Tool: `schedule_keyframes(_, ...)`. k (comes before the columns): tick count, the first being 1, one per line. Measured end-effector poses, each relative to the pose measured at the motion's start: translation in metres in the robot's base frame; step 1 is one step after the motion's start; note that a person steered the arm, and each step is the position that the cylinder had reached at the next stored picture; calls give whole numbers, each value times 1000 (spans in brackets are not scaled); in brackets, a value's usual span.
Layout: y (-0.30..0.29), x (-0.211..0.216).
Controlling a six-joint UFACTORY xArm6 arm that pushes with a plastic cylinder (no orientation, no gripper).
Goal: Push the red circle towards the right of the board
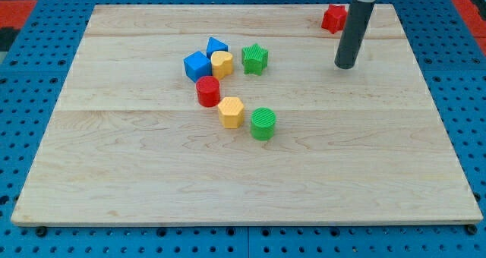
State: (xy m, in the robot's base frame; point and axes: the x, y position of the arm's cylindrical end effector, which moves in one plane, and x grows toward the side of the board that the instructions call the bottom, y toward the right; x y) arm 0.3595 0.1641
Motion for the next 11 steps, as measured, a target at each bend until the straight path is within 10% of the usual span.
schedule_keyframes(2, -9, 82)
schedule_keyframes(4, -72, 57)
schedule_keyframes(9, -383, 62)
schedule_keyframes(11, -289, 69)
